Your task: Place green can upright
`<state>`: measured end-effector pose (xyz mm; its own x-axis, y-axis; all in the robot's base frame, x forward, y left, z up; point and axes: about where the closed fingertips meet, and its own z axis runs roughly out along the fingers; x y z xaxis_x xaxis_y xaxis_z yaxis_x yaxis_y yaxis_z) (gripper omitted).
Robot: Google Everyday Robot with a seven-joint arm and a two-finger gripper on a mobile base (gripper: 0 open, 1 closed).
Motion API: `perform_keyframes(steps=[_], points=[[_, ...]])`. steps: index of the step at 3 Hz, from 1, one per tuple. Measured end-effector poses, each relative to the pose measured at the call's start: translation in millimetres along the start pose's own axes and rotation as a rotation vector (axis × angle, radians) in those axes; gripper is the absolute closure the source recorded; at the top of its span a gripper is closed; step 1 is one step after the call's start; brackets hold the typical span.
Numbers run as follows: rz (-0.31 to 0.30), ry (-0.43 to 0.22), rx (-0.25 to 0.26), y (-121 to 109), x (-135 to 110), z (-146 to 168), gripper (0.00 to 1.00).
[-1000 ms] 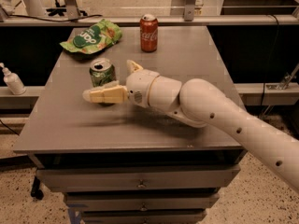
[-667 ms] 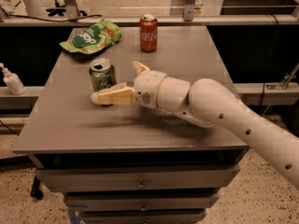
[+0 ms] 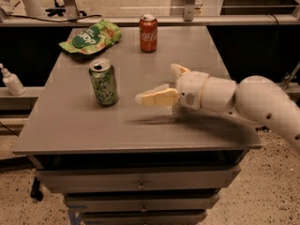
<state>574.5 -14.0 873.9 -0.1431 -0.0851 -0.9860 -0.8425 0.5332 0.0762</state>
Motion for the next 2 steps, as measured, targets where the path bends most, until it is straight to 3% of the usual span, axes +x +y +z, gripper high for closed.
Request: perform_keyframes(steps=[1,2], points=[[-0.019,0.046,0.076,-39.1,3.4,-51.5,0.00],[-0.019,0.046,0.076,-39.1,3.4,-51.5,0.00]])
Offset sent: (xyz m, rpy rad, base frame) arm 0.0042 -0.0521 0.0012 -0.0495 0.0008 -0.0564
